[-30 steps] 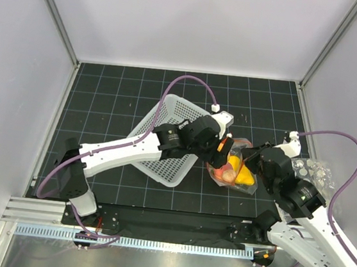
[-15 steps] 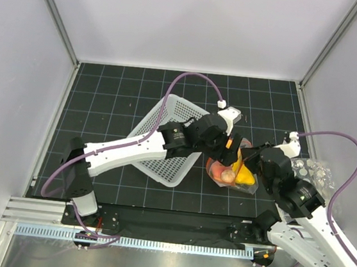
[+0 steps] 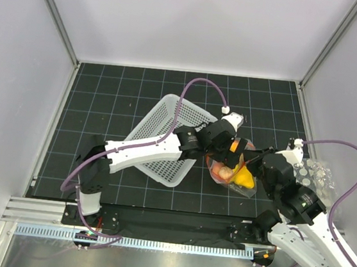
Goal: Place the food in the zip-top bag and seal the zipper
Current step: Place the fake fruit in the zipper food storage bag.
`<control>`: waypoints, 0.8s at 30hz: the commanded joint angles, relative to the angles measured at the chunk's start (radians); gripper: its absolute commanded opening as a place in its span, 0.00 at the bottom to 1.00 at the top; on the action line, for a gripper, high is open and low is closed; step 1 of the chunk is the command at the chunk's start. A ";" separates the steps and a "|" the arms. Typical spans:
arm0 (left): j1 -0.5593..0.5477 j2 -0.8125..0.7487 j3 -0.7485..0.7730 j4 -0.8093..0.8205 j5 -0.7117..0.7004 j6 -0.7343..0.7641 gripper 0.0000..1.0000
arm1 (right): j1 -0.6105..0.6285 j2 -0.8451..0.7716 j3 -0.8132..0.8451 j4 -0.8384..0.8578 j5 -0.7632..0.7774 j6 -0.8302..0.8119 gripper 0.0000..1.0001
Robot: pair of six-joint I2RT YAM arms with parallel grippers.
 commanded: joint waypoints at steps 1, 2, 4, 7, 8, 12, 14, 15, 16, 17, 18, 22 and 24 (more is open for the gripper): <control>-0.003 -0.115 -0.012 0.003 -0.025 0.007 1.00 | 0.004 0.001 0.027 0.015 0.073 0.011 0.01; -0.003 -0.128 -0.012 -0.006 -0.022 0.009 1.00 | 0.004 0.001 0.029 0.013 0.077 0.010 0.01; -0.003 -0.154 -0.016 -0.034 -0.019 0.012 1.00 | 0.004 -0.003 0.027 0.011 0.083 0.005 0.01; -0.003 -0.210 -0.039 -0.052 -0.028 0.018 1.00 | 0.004 -0.008 0.026 0.010 0.092 0.002 0.01; -0.003 -0.232 -0.044 -0.057 -0.033 0.021 1.00 | 0.004 -0.010 0.027 0.010 0.092 0.000 0.01; -0.003 -0.260 -0.059 -0.097 -0.062 0.027 1.00 | 0.004 -0.010 0.027 0.008 0.095 -0.003 0.01; -0.003 -0.264 -0.079 -0.114 -0.091 0.029 0.97 | 0.004 -0.010 0.029 0.008 0.095 -0.004 0.01; -0.002 -0.267 -0.087 -0.130 -0.105 0.030 0.95 | 0.004 -0.008 0.030 0.007 0.095 -0.006 0.01; 0.000 -0.267 -0.096 -0.135 -0.116 0.029 0.92 | 0.004 -0.010 0.035 0.004 0.096 -0.007 0.01; 0.003 -0.269 -0.108 -0.141 -0.123 0.026 0.91 | 0.004 -0.011 0.035 0.002 0.097 -0.010 0.01; 0.008 -0.269 -0.131 -0.141 -0.125 0.016 0.90 | 0.006 -0.011 0.036 0.004 0.097 -0.010 0.01; 0.050 -0.237 -0.176 -0.104 -0.032 -0.007 0.89 | 0.004 -0.006 0.036 0.008 0.087 -0.013 0.01; 0.057 -0.211 -0.182 -0.077 -0.001 -0.020 0.86 | 0.004 -0.005 0.036 0.010 0.084 -0.013 0.01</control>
